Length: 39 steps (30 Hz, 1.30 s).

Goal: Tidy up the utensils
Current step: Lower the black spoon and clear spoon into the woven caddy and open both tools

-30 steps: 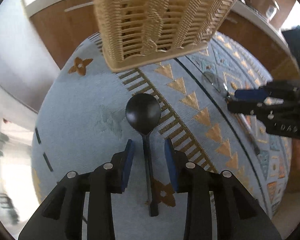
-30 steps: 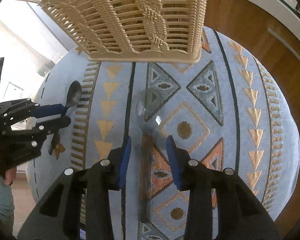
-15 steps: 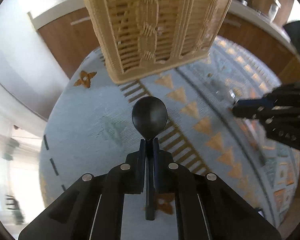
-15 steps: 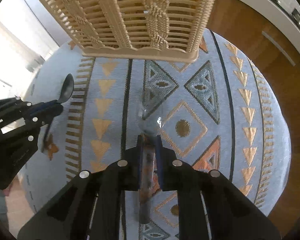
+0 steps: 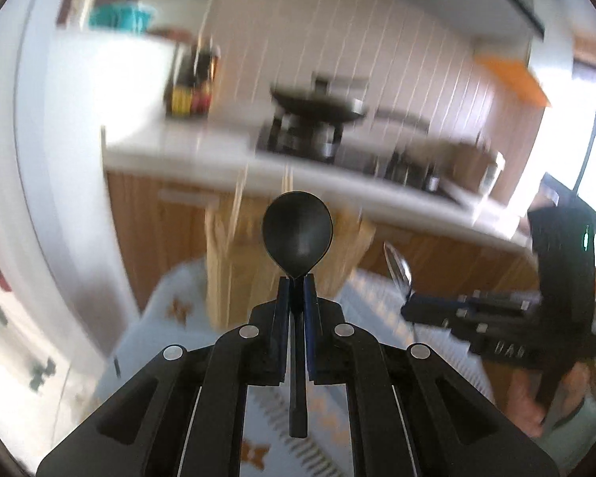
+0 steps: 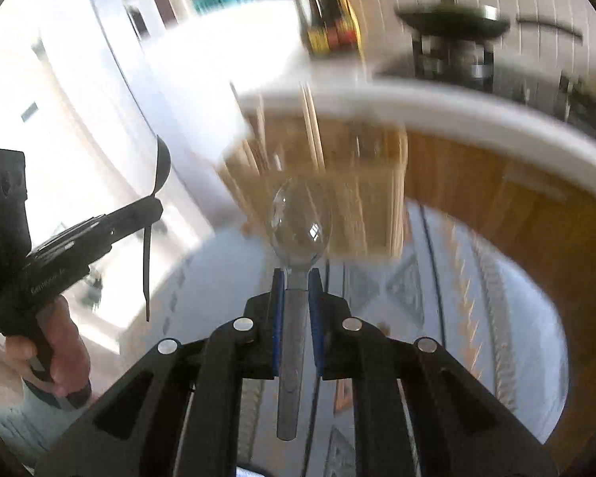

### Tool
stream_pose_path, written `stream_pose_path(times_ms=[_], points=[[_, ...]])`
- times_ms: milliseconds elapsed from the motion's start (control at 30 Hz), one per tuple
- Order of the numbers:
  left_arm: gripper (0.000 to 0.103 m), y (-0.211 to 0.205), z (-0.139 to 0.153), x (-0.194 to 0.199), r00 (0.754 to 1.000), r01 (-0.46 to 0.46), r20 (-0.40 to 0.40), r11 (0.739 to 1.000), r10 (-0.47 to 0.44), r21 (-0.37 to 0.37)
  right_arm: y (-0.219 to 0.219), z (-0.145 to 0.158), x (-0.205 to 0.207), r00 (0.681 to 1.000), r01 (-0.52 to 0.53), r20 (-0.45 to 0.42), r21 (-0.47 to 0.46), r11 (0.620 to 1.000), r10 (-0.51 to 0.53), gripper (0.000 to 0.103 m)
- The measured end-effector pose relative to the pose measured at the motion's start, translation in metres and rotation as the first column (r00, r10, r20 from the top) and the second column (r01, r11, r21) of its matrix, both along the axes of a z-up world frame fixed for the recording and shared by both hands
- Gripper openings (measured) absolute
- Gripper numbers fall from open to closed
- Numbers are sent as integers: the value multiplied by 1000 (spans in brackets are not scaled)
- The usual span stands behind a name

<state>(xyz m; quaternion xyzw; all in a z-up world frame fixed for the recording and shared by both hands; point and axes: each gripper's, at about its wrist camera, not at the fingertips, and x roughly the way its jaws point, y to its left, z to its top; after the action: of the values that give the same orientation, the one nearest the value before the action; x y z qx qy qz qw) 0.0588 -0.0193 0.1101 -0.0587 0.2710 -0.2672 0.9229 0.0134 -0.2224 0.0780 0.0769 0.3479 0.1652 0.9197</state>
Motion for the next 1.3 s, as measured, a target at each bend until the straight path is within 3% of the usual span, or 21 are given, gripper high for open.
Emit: stream_pose_path(times_ms=[167,333,433,600,733,967,1100,1300], points=[[5,-14,39,9,990,-35,132,994,48,-100,-6,43,12,974,82,213,-1,997,-80,10],[5,-40,54,27,964,-70,242,986,106,-153,-23,66,41,927,179,330,31,983,-180,10],[5,-55,51,42,947,-83,291,981,133,-177,-33,70,58,895,225,383,57,973,-229,10],[5,-70,33,72,947,-70,296,978,127,-199,-44,65,85,840,285,462,73,956,-285,10],[5,-78,13,90,947,-84,290,977,140,-197,-43,46,102,816,290,501,77,954,-288,10],[5,-80,-19,103,946,-113,281,978,160,-178,-40,11,112,814,283,509,77,956,-281,10],[5,-75,-33,104,938,-169,269,966,219,-198,-35,-1,111,813,284,517,47,958,-266,10],[8,-73,-36,95,938,-154,279,969,205,-195,-33,-10,98,820,264,517,39,964,-246,11]])
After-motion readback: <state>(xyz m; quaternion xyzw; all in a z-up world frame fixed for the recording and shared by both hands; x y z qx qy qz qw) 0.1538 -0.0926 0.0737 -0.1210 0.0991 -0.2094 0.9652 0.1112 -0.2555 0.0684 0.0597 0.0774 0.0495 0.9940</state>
